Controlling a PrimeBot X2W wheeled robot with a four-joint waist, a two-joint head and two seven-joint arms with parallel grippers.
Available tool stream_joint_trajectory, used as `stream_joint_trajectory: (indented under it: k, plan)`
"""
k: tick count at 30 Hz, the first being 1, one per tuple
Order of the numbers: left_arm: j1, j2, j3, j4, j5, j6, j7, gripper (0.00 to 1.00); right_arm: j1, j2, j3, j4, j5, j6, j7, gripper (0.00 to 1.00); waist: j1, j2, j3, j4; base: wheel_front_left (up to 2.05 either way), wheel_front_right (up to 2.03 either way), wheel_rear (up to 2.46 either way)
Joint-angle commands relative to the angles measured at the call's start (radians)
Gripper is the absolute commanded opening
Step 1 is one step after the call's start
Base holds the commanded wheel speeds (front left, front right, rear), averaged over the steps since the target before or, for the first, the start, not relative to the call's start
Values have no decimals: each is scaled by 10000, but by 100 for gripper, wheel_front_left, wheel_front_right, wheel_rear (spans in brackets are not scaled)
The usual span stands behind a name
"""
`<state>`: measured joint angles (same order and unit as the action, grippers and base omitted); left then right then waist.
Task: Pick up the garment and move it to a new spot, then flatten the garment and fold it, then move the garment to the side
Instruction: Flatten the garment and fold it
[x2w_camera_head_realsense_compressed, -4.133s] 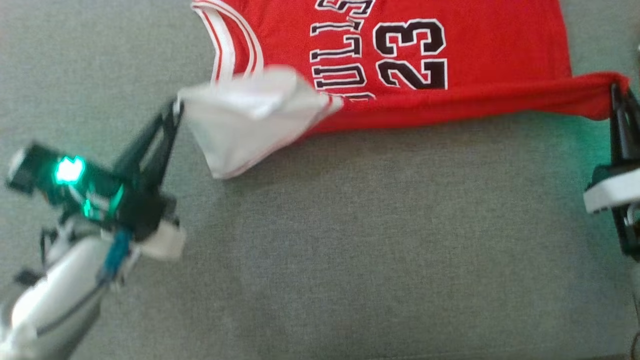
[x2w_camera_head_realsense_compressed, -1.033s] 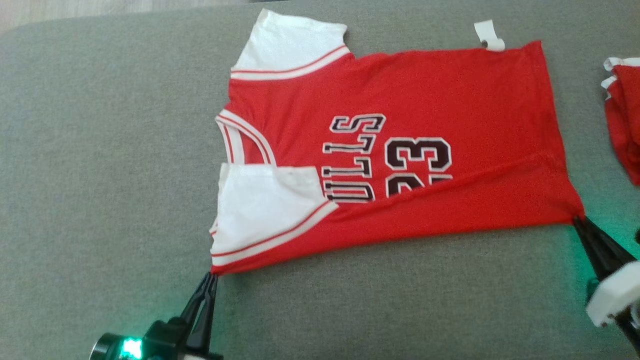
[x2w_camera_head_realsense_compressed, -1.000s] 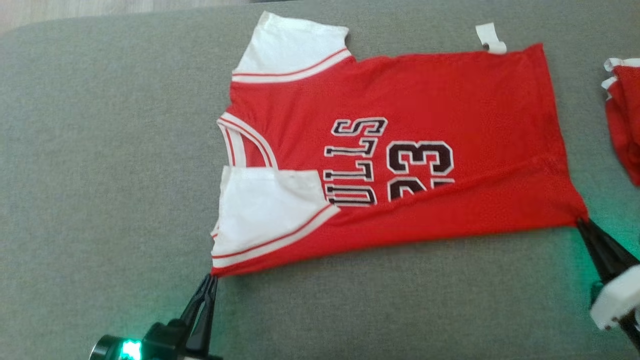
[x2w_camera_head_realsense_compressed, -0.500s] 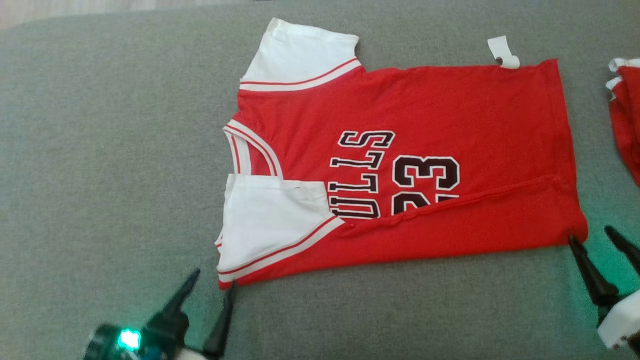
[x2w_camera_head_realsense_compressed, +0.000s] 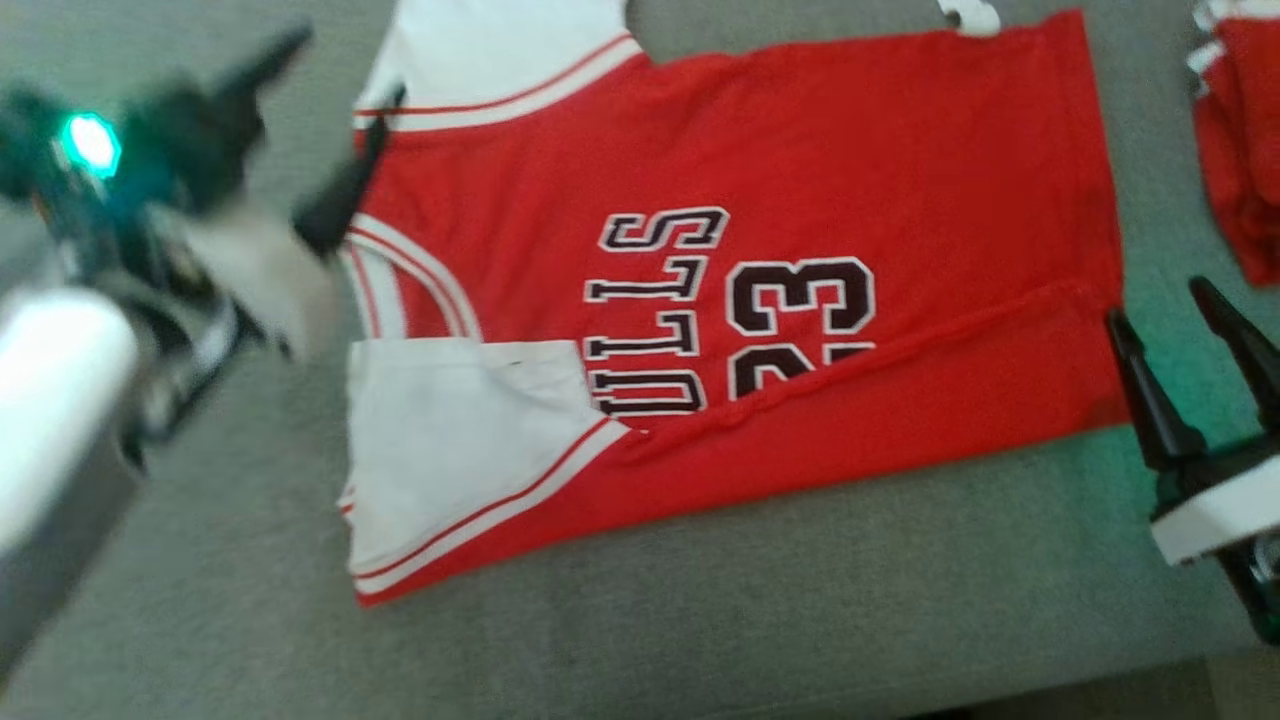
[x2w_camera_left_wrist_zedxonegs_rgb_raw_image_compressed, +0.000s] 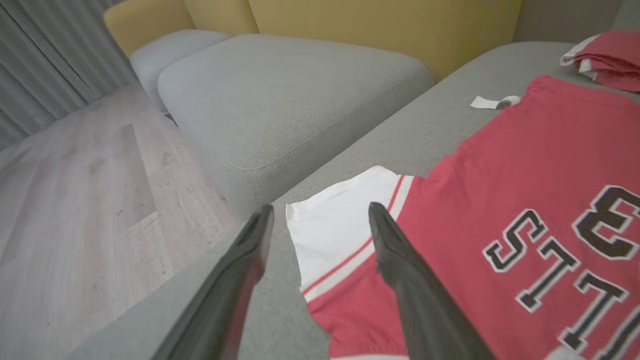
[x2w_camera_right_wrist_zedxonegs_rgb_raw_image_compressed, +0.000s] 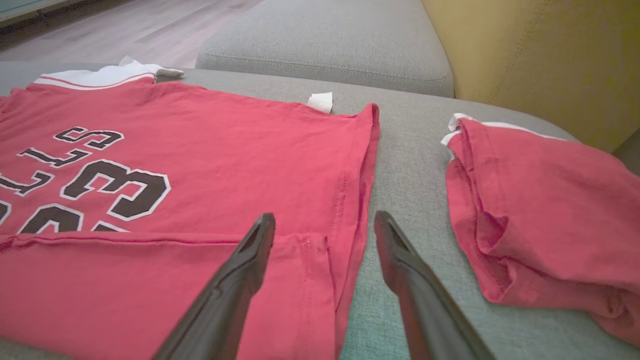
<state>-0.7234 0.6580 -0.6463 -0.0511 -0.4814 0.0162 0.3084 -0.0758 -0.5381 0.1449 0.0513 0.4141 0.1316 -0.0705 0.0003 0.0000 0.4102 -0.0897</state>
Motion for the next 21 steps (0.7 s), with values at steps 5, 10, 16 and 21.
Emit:
stream_joint_trajectory:
  k: [5, 10, 16, 21]
  plan:
    - [-2740, 89, 319, 1638, -774, -1077, 2008, 100, -856, -43, 683, -130, -173, -9, -142, 100, -3, 0, 1041, -1279, 0, 0, 0]
    - [-4147, 96, 59, 3096, -1153, -1342, 3271, 100, -1443, 104, 1182, 185, -143, -9, -361, 100, -3, 0, 1457, -1895, 0, 0, 0]
    - [-4902, 353, -154, 4234, -1060, -1407, 3713, 100, -1832, 242, 1620, 578, -74, -9, -631, 100, -3, 0, 1773, -2331, 0, 0, 0]
    - [-5277, 623, -246, 5045, -863, -1425, 3611, 100, -2126, 331, 1906, 987, 16, -9, -896, 100, -3, 0, 2075, -2551, 0, 0, 0]
